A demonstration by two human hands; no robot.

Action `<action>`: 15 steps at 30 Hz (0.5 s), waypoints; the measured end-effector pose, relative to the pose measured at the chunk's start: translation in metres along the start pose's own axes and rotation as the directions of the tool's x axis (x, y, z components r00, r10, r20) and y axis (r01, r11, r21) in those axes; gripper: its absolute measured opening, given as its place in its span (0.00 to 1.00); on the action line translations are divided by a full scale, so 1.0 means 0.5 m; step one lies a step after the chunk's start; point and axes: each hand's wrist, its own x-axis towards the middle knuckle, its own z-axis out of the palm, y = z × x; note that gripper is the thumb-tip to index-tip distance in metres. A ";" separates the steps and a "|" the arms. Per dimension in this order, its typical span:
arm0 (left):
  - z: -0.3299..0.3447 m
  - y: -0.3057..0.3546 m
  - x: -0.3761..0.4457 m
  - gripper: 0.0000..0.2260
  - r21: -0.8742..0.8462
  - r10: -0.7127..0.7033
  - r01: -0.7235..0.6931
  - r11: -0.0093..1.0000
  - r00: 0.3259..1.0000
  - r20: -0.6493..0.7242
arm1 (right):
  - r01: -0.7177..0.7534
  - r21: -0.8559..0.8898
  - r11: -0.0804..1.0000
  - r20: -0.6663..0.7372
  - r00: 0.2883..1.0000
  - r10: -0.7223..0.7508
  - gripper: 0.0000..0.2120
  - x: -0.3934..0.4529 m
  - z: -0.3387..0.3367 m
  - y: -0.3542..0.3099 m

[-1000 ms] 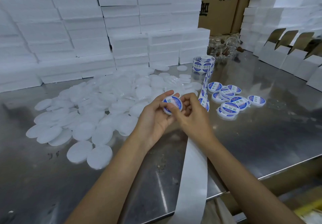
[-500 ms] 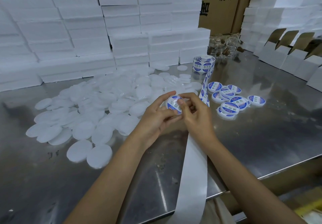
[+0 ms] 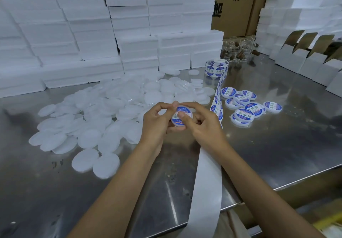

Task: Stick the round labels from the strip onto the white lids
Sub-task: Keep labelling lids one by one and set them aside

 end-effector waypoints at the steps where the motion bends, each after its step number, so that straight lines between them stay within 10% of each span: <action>1: 0.001 -0.001 0.000 0.10 0.007 0.003 -0.003 1.000 1.000 0.007 | -0.008 0.007 1.000 -0.018 1.000 0.008 0.10 0.001 -0.001 0.001; 15: 0.008 -0.001 -0.008 0.15 0.076 0.061 -0.075 0.994 0.982 0.177 | -0.011 0.073 0.997 -0.065 0.998 0.016 0.16 0.004 -0.013 -0.004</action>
